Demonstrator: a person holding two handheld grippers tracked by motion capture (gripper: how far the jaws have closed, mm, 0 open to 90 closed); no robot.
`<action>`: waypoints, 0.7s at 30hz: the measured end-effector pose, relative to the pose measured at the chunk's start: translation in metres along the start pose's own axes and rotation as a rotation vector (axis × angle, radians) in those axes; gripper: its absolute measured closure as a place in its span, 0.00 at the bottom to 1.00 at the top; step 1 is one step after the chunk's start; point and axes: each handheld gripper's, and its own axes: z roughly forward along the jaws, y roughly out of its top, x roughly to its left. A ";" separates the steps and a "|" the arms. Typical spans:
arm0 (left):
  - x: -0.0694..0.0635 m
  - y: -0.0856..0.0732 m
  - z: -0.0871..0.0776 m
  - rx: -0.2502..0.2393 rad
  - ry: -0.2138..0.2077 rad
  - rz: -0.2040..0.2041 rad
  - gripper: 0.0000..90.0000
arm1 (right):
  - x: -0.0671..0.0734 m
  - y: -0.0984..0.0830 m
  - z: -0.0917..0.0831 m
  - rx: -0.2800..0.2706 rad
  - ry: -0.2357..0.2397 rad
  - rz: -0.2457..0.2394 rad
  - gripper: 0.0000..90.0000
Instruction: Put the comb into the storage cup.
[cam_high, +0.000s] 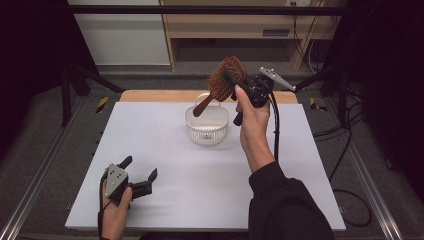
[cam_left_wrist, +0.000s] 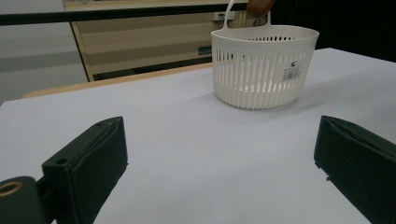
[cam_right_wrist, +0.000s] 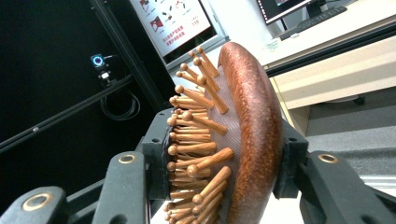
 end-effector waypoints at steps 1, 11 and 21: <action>0.000 0.000 0.000 0.000 0.000 0.000 0.03 | 0.000 0.000 0.000 0.001 0.001 0.000 0.57; 0.000 0.000 0.000 -0.002 -0.001 0.002 0.03 | -0.006 -0.005 0.000 0.005 -0.008 0.015 0.57; 0.000 0.000 0.000 -0.003 -0.003 0.002 0.03 | -0.011 -0.010 0.001 0.004 -0.017 0.018 0.57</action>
